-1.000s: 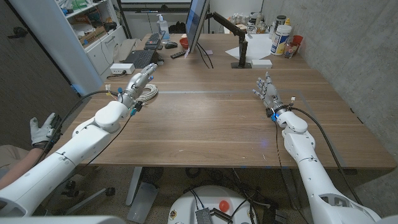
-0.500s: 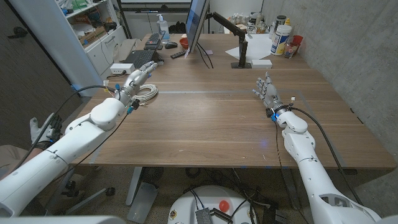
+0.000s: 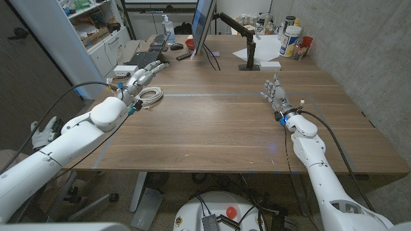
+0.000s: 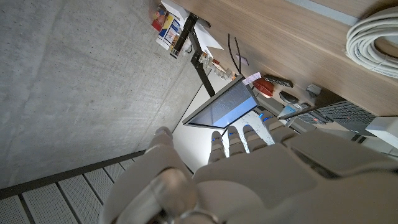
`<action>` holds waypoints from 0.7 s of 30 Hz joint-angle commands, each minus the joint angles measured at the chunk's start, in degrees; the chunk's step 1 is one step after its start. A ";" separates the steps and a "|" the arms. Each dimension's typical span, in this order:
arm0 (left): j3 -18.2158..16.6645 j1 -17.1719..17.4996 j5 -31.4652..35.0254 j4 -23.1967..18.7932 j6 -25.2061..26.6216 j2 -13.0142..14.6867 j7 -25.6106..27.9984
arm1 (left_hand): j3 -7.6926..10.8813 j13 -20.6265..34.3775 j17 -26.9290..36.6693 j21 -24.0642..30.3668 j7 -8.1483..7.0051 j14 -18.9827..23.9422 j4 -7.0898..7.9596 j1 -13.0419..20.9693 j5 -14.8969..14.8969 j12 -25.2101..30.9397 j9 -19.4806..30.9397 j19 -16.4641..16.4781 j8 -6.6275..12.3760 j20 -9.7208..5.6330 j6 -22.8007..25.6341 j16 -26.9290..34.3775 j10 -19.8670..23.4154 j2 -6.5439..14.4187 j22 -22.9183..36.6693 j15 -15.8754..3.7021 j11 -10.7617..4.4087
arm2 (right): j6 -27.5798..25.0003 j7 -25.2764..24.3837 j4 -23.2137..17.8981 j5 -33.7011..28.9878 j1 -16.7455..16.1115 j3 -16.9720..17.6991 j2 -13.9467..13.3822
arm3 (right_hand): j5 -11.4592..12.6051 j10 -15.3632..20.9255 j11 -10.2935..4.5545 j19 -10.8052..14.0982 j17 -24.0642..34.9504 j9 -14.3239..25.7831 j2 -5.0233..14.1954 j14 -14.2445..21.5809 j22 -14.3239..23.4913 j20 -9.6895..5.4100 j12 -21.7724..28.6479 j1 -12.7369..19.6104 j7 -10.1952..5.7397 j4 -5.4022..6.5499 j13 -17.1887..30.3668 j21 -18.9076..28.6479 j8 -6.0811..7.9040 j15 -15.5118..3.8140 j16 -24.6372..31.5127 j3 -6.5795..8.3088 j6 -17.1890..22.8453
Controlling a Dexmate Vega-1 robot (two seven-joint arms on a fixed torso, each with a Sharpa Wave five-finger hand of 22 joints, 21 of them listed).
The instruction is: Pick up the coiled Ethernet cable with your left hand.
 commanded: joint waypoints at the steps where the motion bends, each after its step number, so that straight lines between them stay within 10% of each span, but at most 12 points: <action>1: -1.41 0.54 2.20 -4.65 4.36 3.97 -0.88 | 0.34 0.26 0.12 0.27 0.40 -0.19 -0.74 1.13 -0.02 0.05 0.20 0.16 -0.01 0.56 0.02 0.01 -0.12 -0.26 0.23 0.22 -0.18 | 0.05 0.11 0.21 -0.08 0.05 -0.13 -0.05 | 0.19 -0.05 0.03 0.28 0.19 0.32 0.31 -0.15 0.19 0.04 0.42 0.15 -0.13 0.14 0.18 0.33 0.32 0.02 0.38 -0.44 -0.59; 8: -2.52 0.89 3.98 -8.37 8.39 7.46 -1.79 | 0.66 0.30 0.10 0.21 0.77 -0.38 -1.79 2.25 0.09 -0.07 0.23 0.29 -0.22 1.17 -0.65 -0.10 -0.32 -0.73 0.20 0.52 -0.16 | -0.15 0.18 0.13 -0.02 -0.01 -0.11 -0.06 | 0.19 -0.05 0.02 0.29 0.19 0.32 0.32 -0.15 0.19 0.04 0.42 0.15 -0.10 0.14 0.18 0.33 0.32 0.03 0.38 -0.46 -0.61; 11: -2.94 1.19 5.03 -10.06 10.32 8.73 -1.58 | 1.57 0.46 0.14 0.45 -0.58 0.06 -4.51 5.78 0.21 -0.45 0.31 1.84 -0.22 7.39 -1.56 0.07 -1.39 -2.16 0.31 1.70 -0.39 | -0.09 0.18 0.13 -0.03 -0.03 -0.12 -0.05 | 0.18 -0.06 0.03 0.29 0.19 0.32 0.32 -0.17 0.19 0.03 0.42 0.16 -0.09 0.13 0.18 0.33 0.31 0.04 0.37 -0.47 -0.63; 21: -3.25 1.36 9.21 -14.15 15.80 12.23 -1.42 | 2.58 0.62 0.29 0.93 -1.00 1.09 -5.70 9.36 0.15 -0.42 0.41 3.75 -0.08 7.44 -2.54 0.35 -1.97 -2.92 0.55 1.87 -0.97 | -0.55 0.00 -0.13 -0.04 -0.06 -0.10 0.01 | 0.17 -0.14 0.04 0.28 0.16 0.32 0.22 -0.20 0.19 0.05 0.39 0.30 -0.09 0.02 0.18 0.33 0.30 0.04 0.34 -0.51 -0.67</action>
